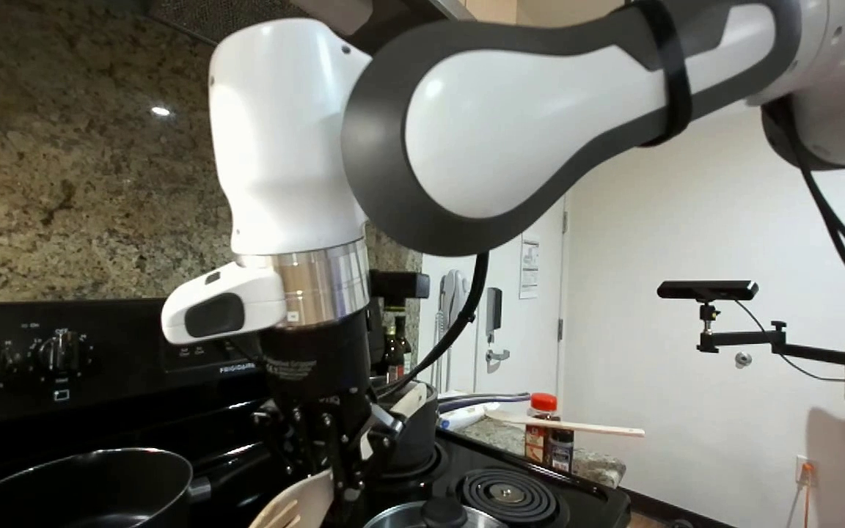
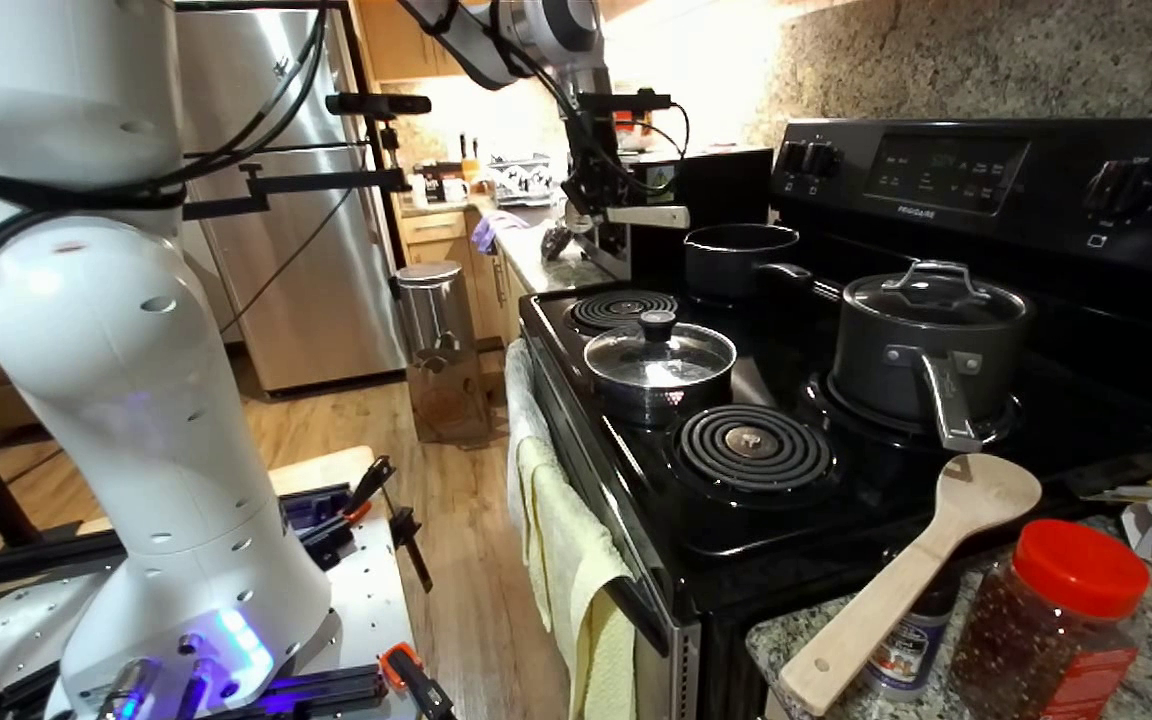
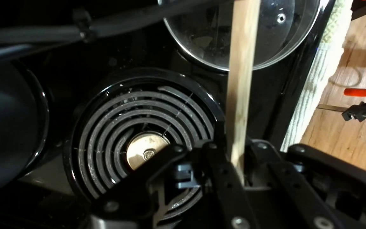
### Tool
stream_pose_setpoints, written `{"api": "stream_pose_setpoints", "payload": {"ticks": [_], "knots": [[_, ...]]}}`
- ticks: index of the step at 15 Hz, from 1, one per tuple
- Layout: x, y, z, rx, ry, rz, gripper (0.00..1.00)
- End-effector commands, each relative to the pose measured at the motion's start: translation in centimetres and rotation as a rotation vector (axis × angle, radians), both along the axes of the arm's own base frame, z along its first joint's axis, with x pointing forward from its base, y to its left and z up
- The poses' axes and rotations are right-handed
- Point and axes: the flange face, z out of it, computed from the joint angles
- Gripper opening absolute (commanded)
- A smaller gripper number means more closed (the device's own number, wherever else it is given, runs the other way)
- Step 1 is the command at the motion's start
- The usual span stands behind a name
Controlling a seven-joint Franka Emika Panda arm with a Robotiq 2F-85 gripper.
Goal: Pick up the cooking stick and put it on the stove
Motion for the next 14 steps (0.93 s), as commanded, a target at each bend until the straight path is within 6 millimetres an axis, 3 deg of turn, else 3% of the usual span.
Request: {"api": "stream_pose_setpoints", "payload": {"ticks": [1,4,9,10,12,14], "knots": [[0.1,0.0,0.1,-0.001,0.001,-0.002,0.05],[-0.1,2.6,-1.0,0.107,0.023,-0.08,0.05],[-0.7,8.3,-5.7,0.046,0.09,0.038,0.05],[-1.2,6.3,-4.4,0.065,0.083,0.013,0.05],[-1.4,7.2,-5.7,0.061,0.101,0.027,0.07],[-1.1,6.8,-5.3,0.062,0.095,0.019,0.07]]}}
